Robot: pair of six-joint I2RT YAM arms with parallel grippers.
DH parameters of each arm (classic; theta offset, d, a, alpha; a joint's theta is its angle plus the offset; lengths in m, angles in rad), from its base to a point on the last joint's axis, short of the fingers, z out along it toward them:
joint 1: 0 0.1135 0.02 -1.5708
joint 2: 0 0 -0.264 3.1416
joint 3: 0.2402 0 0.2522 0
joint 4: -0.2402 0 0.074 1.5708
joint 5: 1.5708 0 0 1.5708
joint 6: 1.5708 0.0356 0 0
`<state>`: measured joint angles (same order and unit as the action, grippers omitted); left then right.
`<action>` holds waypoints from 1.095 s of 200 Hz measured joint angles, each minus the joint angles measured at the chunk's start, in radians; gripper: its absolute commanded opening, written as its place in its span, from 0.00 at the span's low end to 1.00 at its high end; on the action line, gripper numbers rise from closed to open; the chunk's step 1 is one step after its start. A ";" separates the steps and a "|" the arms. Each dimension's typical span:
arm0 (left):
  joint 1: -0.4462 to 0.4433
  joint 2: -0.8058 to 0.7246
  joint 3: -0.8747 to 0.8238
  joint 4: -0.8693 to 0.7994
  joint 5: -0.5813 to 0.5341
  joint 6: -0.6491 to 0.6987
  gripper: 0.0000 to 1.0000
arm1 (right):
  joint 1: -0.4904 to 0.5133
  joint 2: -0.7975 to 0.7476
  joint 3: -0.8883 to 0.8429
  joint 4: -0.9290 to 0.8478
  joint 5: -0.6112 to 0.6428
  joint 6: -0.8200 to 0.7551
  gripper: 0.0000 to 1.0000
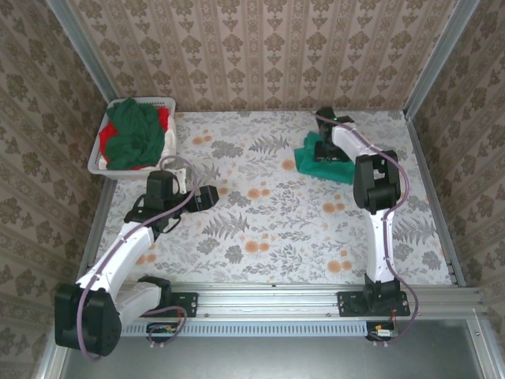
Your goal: Fold and stack the t-shirts
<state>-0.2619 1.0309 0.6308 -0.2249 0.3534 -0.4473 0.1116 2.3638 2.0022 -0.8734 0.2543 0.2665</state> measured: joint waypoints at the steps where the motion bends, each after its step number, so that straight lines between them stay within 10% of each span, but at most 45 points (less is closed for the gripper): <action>1: 0.000 0.000 0.000 0.000 0.000 0.000 1.00 | -0.005 0.006 0.011 -0.004 -0.001 -0.004 0.73; 50: 0.015 -0.003 -0.012 -0.017 0.002 0.014 1.00 | -0.168 0.300 0.558 -0.192 -0.055 -0.094 0.75; 97: 0.018 -0.008 -0.012 -0.027 0.008 0.026 1.00 | -0.249 0.326 0.679 -0.256 -0.079 -0.185 0.77; 168: 0.022 -0.055 -0.012 -0.047 0.008 0.026 1.00 | -0.091 -0.077 0.209 -0.084 -0.150 -0.039 0.80; 219: 0.023 -0.089 -0.013 -0.094 0.006 0.048 1.00 | -0.087 -0.020 0.060 0.019 -0.213 0.124 0.81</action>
<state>-0.2394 0.9417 0.6178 -0.3191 0.3599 -0.3992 0.0250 2.3440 2.0617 -0.8547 0.0410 0.3904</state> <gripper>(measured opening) 0.997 0.806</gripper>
